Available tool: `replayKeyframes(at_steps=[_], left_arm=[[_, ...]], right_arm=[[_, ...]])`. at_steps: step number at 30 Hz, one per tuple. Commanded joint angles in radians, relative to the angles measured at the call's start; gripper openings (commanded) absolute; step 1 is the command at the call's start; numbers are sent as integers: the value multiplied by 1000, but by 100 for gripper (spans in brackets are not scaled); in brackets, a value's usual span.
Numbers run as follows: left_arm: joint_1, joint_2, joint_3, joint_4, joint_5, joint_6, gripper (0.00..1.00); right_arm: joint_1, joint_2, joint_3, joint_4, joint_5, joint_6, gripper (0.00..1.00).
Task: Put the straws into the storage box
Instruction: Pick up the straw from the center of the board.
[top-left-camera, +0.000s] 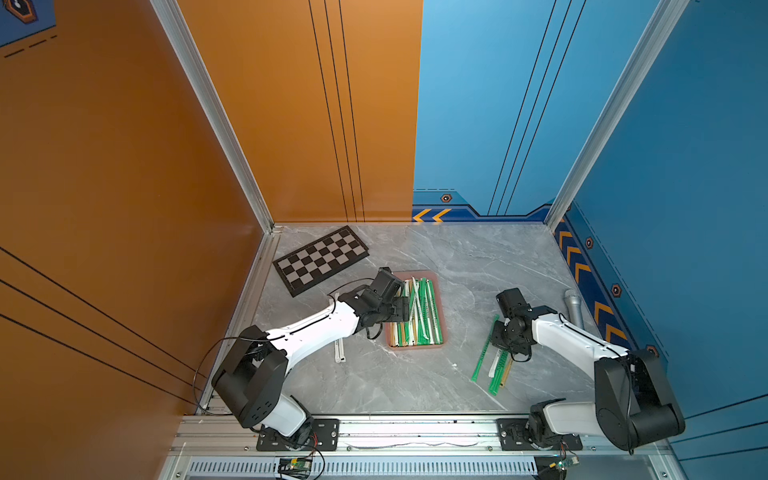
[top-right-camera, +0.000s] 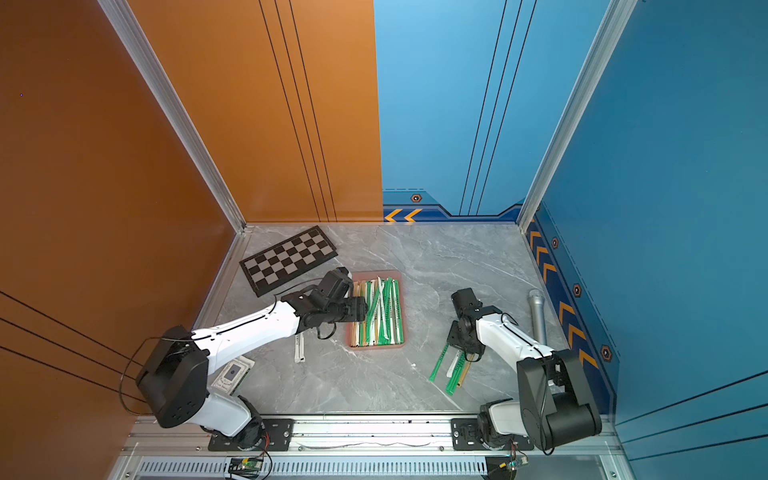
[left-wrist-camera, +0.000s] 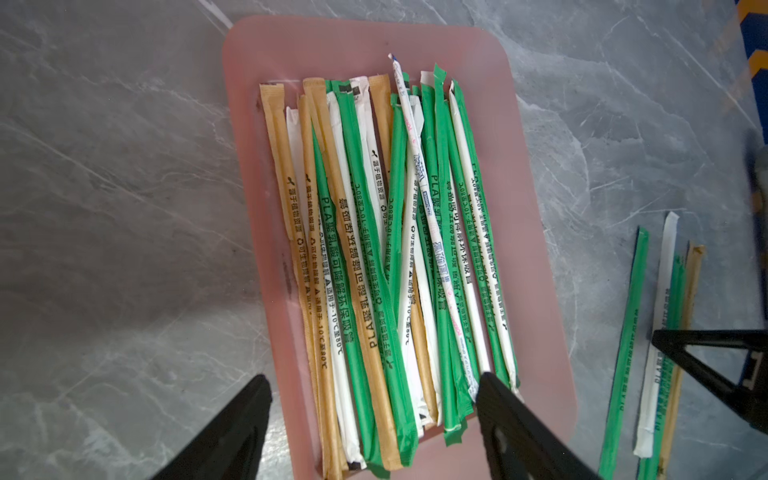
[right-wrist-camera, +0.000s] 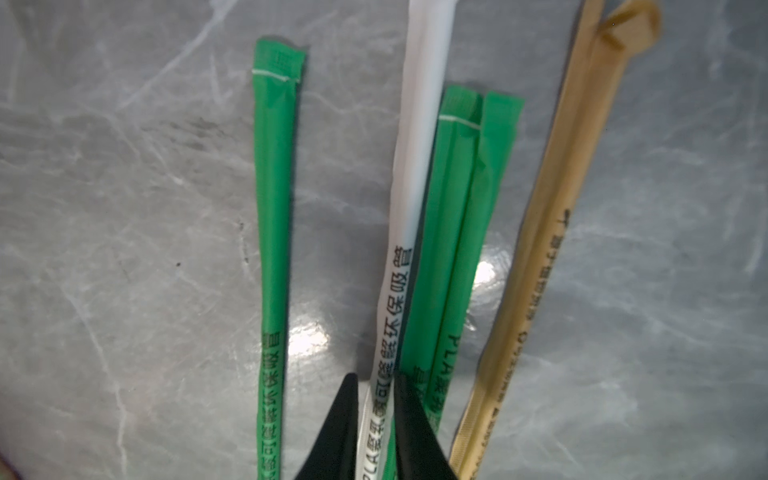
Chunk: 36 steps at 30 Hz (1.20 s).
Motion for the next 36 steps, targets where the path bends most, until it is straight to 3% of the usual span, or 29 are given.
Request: replayKeyframes(at_steps=[1,4,11,16,26,31,36], left_arm=[[-7,-46,-23,-10,-46,6,94],[-6,-68,-33,-9,-62,7,100],[3,-88,-50,-10,-69,9,99],[7,-117,-68,-10,-90,2,99],[26,-220,-128,-18,-171,4,99],[81,-262,-178,-25,-156,1,99],[167,-267,-220,-76,-110,-13,99]], right_arm=[[10,14,-7,9,-2,18,19],[13,17,-6,14,-4,19,18],[25,48,-3,28,-10,20,17],[32,58,1,36,-5,20,8],[43,-17,75,6,-21,33,5],[78,-51,173,-5,-39,46,5],[181,-2,294,49,-66,39,6]])
